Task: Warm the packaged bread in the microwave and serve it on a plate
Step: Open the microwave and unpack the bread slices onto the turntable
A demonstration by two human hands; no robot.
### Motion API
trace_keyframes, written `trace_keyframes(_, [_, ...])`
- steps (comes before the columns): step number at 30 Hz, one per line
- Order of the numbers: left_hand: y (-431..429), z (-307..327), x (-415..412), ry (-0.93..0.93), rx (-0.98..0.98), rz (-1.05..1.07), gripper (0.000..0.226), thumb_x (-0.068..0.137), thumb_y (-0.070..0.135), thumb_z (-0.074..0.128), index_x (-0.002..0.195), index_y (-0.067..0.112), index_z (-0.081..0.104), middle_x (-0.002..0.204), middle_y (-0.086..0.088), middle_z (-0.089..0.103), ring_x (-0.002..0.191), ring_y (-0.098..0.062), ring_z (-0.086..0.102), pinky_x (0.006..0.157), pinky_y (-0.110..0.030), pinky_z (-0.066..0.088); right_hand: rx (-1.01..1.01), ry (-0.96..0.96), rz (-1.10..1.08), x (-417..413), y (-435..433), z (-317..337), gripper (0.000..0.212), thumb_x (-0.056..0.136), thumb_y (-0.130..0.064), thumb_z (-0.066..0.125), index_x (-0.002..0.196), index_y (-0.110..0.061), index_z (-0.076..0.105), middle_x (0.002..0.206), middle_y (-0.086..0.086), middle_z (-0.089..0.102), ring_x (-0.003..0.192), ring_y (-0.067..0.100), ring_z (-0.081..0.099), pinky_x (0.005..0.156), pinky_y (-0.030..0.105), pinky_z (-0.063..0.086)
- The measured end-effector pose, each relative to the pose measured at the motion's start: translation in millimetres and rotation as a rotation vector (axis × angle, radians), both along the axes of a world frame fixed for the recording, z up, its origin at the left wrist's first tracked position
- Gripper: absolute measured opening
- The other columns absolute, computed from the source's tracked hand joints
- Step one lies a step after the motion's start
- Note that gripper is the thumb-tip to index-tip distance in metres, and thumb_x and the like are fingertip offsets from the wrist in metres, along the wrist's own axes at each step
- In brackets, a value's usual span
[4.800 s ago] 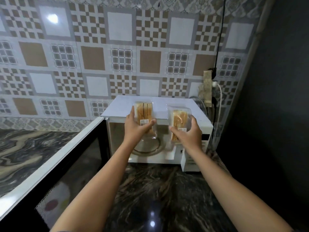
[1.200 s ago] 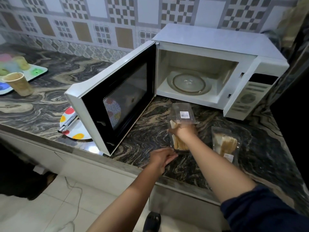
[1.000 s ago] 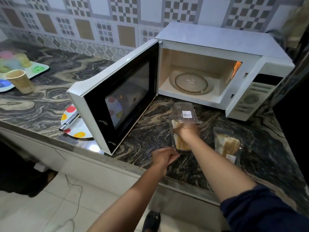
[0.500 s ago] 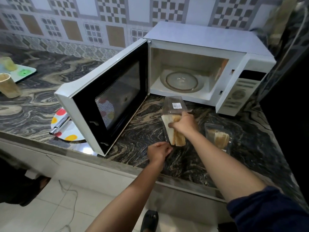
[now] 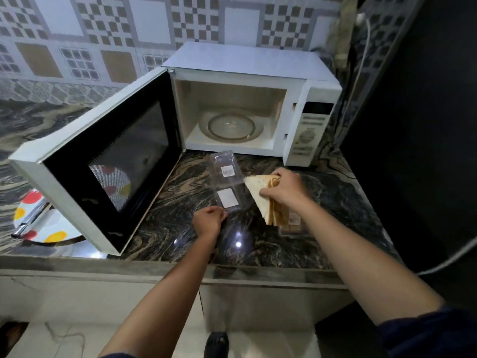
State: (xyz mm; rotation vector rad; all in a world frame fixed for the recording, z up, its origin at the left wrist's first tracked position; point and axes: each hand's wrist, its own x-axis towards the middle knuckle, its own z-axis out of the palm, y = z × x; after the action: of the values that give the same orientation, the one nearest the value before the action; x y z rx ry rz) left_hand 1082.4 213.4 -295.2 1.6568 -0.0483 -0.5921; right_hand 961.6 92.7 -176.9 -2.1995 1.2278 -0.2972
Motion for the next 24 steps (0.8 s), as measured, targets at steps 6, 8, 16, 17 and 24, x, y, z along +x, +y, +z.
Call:
trace_keyframes(6, [4.3, 18.8, -1.9, -0.444, 0.261, -0.198, 0.021, 0.09, 0.011, 0.057, 0.098, -0.001, 0.072, 0.098, -0.015, 0.071, 0.087, -0.026, 0.063, 0.078, -0.023, 0.042, -0.04, -0.042, -0.06, -6.7, -19.0, 27.8, 0.044, 0.065, -0.033, 0.076, 0.103, -0.021, 0.056, 0.097, 0.001, 0.052, 0.086, 0.019, 0.052, 0.075, 0.03, 0.048])
trace_keyframes(8, [5.1, 16.6, 7.4, -0.592, 0.322, -0.26, 0.024, 0.092, 0.01, 0.051, 0.093, -0.004, 0.07, 0.097, -0.02, 0.068, 0.084, -0.026, 0.06, 0.079, -0.03, 0.046, -0.064, -0.055, -0.082, -1.5, -27.6, 35.4, 0.041, 0.065, -0.033, 0.075, 0.099, -0.02, 0.057, 0.095, 0.002, 0.057, 0.084, 0.021, 0.055, 0.072, 0.031, 0.049])
trace_keyframes(16, [-9.1, -7.4, 84.3, -0.93, 0.788, -0.655, 0.054, 0.1, 0.034, 0.016, 0.148, 0.008, 0.018, 0.158, -0.009, 0.015, 0.146, -0.023, 0.011, 0.118, -0.035, 0.014, -0.085, -0.1, -0.11, 65.6, -78.9, 50.8, 0.04, 0.068, -0.034, 0.073, 0.1, -0.018, 0.054, 0.094, 0.003, 0.057, 0.08, 0.022, 0.056, 0.062, 0.027, 0.043])
trace_keyframes(17, [-15.8, -8.8, 93.8, -0.932, 0.794, -0.682, 0.054, 0.101, 0.034, 0.018, 0.149, 0.008, 0.013, 0.159, -0.008, 0.01, 0.147, -0.022, 0.006, 0.119, -0.034, 0.009, -0.086, -0.104, -0.114, 77.7, -85.9, 49.0, 0.042, 0.068, -0.035, 0.073, 0.102, -0.018, 0.055, 0.096, 0.003, 0.058, 0.08, 0.022, 0.058, 0.062, 0.027, 0.042])
trace_keyframes(24, [-67.8, -9.1, 153.0, -0.985, 0.785, -0.73, 0.097, 0.067, 0.05, -0.018, 0.149, 0.009, 0.01, 0.159, -0.008, 0.007, 0.147, -0.02, 0.004, 0.118, -0.034, 0.001, -0.052, -0.082, -0.187, 163.4, -138.8, 33.2, 0.054, 0.07, -0.041, 0.074, 0.115, -0.016, 0.056, 0.115, 0.004, 0.06, 0.102, 0.026, 0.059, 0.076, 0.03, 0.047])
